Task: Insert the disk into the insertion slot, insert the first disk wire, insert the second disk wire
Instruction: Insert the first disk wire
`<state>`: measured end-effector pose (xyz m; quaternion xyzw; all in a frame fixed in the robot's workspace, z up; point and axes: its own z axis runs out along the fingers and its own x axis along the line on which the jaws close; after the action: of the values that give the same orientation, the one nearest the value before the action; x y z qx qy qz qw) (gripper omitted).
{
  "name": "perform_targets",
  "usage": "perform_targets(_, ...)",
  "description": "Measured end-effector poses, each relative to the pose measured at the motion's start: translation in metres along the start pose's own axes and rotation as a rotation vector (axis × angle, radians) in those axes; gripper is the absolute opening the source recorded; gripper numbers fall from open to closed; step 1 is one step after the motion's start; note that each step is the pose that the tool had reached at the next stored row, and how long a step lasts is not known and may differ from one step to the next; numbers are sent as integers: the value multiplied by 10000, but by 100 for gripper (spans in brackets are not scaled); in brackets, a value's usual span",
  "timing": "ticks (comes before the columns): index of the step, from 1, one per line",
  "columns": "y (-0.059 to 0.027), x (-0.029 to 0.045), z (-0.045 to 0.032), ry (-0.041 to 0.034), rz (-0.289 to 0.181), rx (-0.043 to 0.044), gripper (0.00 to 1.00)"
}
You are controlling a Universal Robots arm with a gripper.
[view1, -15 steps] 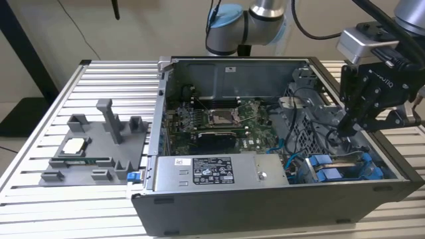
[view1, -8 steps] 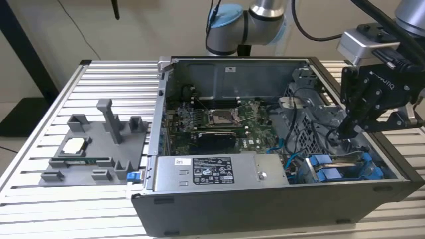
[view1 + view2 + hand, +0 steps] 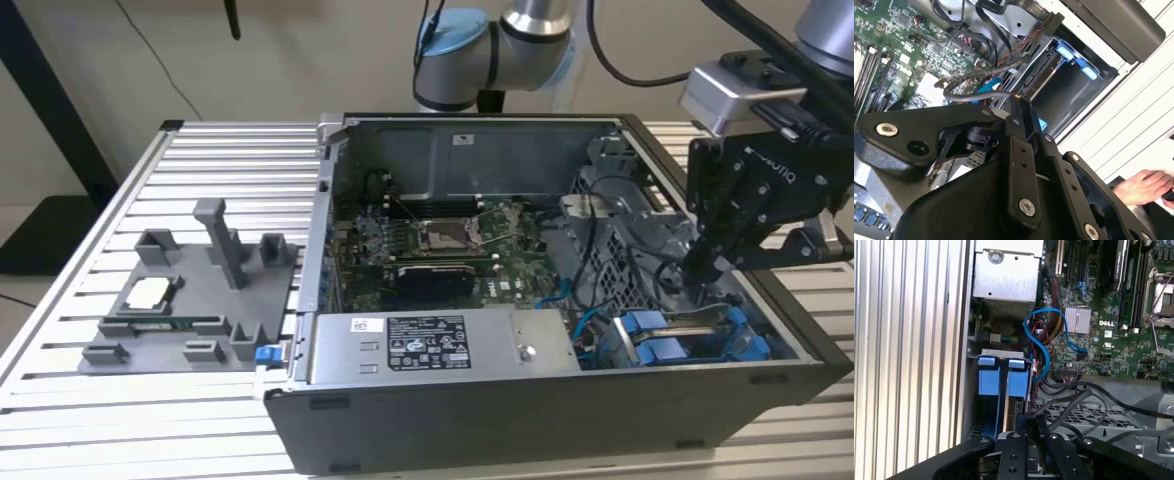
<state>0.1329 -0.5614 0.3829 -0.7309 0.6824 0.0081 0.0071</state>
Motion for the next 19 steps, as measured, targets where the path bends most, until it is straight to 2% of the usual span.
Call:
perform_targets(7,-30,48,27,50,3,-73,19)
perform_targets(19,-60,88,73,151,4,-108,19)
